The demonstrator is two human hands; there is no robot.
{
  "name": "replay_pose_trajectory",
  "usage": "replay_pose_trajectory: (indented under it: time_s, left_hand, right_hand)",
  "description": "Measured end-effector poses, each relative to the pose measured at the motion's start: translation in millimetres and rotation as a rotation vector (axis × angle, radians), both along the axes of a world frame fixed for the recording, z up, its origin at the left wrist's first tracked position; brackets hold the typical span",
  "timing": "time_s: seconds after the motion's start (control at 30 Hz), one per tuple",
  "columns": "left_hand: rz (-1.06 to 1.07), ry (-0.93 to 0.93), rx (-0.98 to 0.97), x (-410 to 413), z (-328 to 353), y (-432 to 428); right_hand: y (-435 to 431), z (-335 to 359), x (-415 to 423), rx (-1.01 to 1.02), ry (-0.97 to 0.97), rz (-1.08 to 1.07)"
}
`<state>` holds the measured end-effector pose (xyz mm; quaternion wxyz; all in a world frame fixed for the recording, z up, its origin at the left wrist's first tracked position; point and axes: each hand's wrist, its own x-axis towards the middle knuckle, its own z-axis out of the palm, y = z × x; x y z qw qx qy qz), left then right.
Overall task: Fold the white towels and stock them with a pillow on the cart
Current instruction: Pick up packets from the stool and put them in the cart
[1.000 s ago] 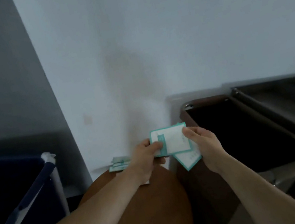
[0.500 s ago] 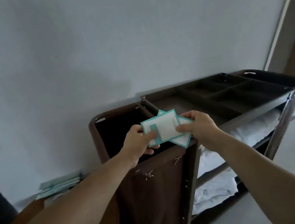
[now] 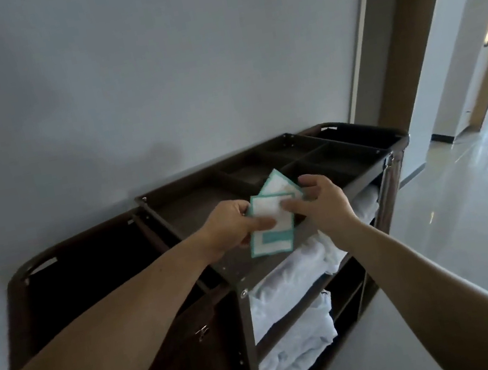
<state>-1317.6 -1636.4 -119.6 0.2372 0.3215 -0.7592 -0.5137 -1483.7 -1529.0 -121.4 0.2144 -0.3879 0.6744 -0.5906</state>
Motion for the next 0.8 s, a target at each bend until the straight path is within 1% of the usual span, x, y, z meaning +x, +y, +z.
replay_pose_trajectory:
  time_s: [0.07, 0.13, 0.2, 0.33, 0.43, 0.53, 0.6, 0.7, 0.8]
  left_hand:
    - [0.078, 0.116, 0.071, -39, -2, -14]
    - [0.084, 0.189, 0.124, -74, -2, -31]
    - [0.038, 0.238, 0.182, -105, -6, -47]
    - [0.001, 0.342, 0.315, -157, -8, -80]
    - [0.008, 0.333, 0.285, -195, -11, -103]
    - [0.099, 0.334, 0.370, -237, -16, -120]
    - [0.169, 0.307, 0.405, -263, -18, -132]
    - [0.254, 0.260, 0.404, -296, -19, -149]
    - [0.282, 0.245, 0.457, -330, -15, -166]
  right_hand:
    - [-22, -7, -30, 0.051, -0.110, -0.024]
    - [-43, -10, -57, 0.116, -0.162, 0.019]
    - [-61, -7, -84, 0.148, -0.106, 0.021]
    - [-88, -1, -136, 0.140, -0.110, 0.084]
    - [-111, -11, -172, 0.136, -0.130, 0.038]
    - [-137, -18, -212, 0.093, -0.208, 0.009]
    - [-154, -22, -241, 0.088, -0.245, 0.048]
    - [-183, -28, -282, 0.125, -0.244, 0.112]
    - [-218, -23, -324, 0.090, -0.285, 0.091]
